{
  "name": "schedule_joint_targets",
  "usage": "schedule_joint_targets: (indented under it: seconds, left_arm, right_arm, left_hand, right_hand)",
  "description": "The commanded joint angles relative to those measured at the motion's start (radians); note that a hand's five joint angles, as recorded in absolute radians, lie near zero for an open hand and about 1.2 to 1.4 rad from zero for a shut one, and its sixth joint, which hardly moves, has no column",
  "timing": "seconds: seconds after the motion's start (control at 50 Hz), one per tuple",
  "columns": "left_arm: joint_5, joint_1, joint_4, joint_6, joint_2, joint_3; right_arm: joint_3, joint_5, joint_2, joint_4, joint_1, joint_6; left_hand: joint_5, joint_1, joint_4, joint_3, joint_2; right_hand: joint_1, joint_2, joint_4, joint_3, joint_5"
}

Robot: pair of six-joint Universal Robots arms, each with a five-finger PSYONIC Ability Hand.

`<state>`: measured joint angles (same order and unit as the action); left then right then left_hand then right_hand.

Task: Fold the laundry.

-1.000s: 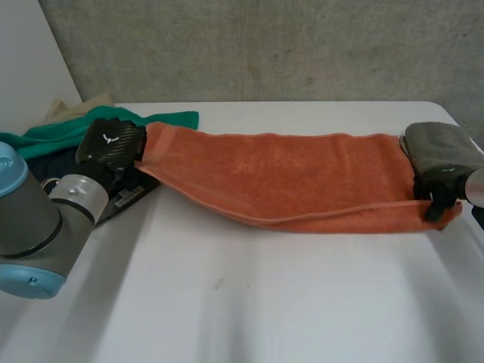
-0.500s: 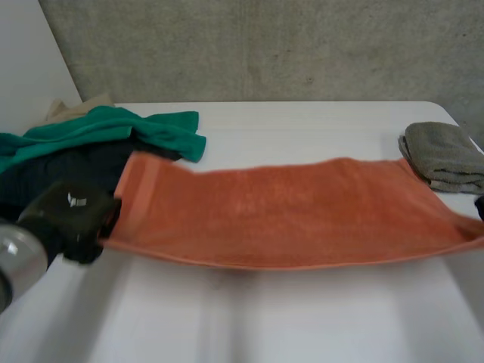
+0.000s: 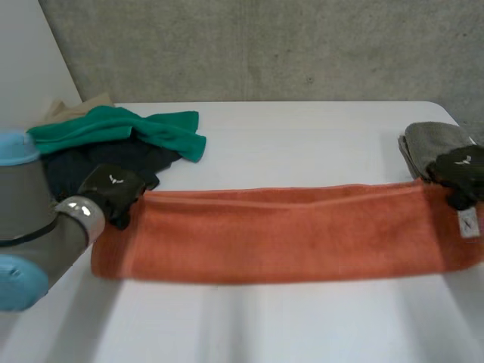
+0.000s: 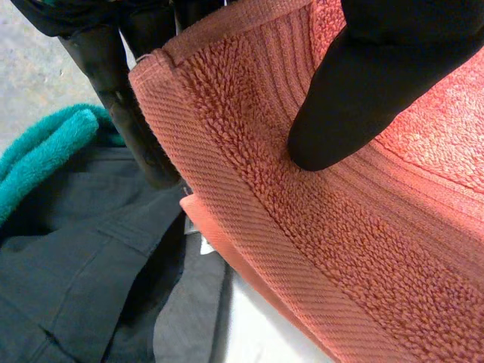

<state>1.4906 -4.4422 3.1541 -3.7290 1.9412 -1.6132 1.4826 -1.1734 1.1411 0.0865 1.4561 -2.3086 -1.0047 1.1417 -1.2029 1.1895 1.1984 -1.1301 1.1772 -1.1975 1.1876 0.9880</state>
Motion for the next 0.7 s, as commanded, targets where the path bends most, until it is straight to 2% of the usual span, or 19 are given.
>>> schedule_joint_targets:
  seconds: [0.02, 0.1, 0.16, 0.18, 0.2, 0.22, 0.24, 0.26, 0.34, 0.44, 0.52, 0.62, 0.7]
  left_arm:
    - [0.094, 0.043, -0.006, 0.008, 0.182, 0.206]
    - [0.137, 0.046, -0.008, 0.006, 0.278, 0.332]
    - [0.139, 0.058, -0.014, 0.003, 0.315, 0.384]
    - [0.137, 0.066, -0.014, 0.001, 0.321, 0.394]
    - [0.134, 0.073, -0.014, 0.001, 0.324, 0.404]
    - [0.134, 0.080, -0.011, 0.000, 0.326, 0.409]
    - [0.132, 0.095, -0.005, 0.001, 0.328, 0.420]
    - [0.134, 0.098, -0.003, 0.001, 0.326, 0.423]
    - [0.138, 0.107, -0.002, 0.012, 0.314, 0.431]
    - [0.145, 0.109, -0.011, 0.014, 0.266, 0.386]
    - [0.135, 0.100, 0.001, 0.018, 0.170, 0.285]
    - [0.132, 0.093, 0.023, 0.038, 0.062, 0.176]
    - [0.093, 0.087, 0.070, 0.079, -0.011, 0.066]
  right_arm:
    - [-0.178, -0.115, -0.194, -0.062, 0.090, 0.001]
    - [-0.240, -0.143, -0.244, -0.117, 0.110, 0.000]
    - [-0.260, -0.159, -0.265, -0.149, 0.124, -0.003]
    - [-0.263, -0.161, -0.270, -0.152, 0.128, -0.003]
    - [-0.265, -0.163, -0.273, -0.154, 0.135, -0.006]
    - [-0.265, -0.167, -0.274, -0.155, 0.139, -0.008]
    - [-0.265, -0.181, -0.270, -0.157, 0.151, -0.014]
    - [-0.265, -0.190, -0.265, -0.157, 0.156, -0.023]
    - [-0.248, -0.227, -0.215, -0.152, 0.158, -0.093]
    - [-0.182, -0.218, -0.120, -0.123, 0.148, -0.144]
    - [-0.107, -0.143, -0.051, -0.042, 0.090, -0.143]
    - [-0.007, 0.010, 0.020, 0.139, -0.034, -0.134]
    - [0.079, 0.092, 0.025, 0.173, -0.138, -0.105]
  left_hand:
    - [-0.217, 0.255, -0.193, 0.207, 0.198]
    - [-0.217, 0.255, -0.193, 0.207, 0.198]
    - [-0.217, 0.255, -0.193, 0.207, 0.198]
    - [-0.194, 0.232, -0.171, 0.184, 0.175]
    - [0.286, -0.248, 0.309, -0.296, -0.305]
    - [0.657, -0.619, 0.680, -0.667, -0.676]
    - [1.005, -0.967, 1.028, -1.015, -1.024]
    - [0.940, -0.903, 0.964, -0.950, -0.959]
    - [1.005, -0.967, 1.028, -1.015, -1.024]
    - [1.005, -0.967, 1.028, -1.015, -1.024]
    - [1.005, -0.967, 1.028, -1.015, -1.024]
    - [1.005, -0.967, 1.028, -1.015, -1.024]
    - [1.005, -0.967, 1.028, -1.015, -1.024]
  right_hand:
    - [-0.266, 0.219, -0.199, 0.209, 0.234]
    - [-0.266, 0.219, -0.199, 0.209, 0.234]
    - [-0.266, 0.219, -0.199, 0.209, 0.234]
    - [-0.081, 0.034, -0.014, 0.024, 0.049]
    - [0.354, -0.401, 0.421, -0.411, -0.386]
    - [0.759, -0.806, 0.827, -0.817, -0.792]
    - [0.956, -1.003, 1.023, -1.013, -0.988]
    - [0.956, -1.003, 1.023, -1.013, -0.988]
    - [0.956, -1.003, 1.023, -1.013, -0.988]
    - [0.956, -1.003, 1.023, -1.013, -0.988]
    - [0.866, -0.913, 0.934, -0.924, -0.899]
    - [0.717, -0.764, 0.784, -0.774, -0.749]
    - [0.582, -0.629, 0.649, -0.639, -0.614]
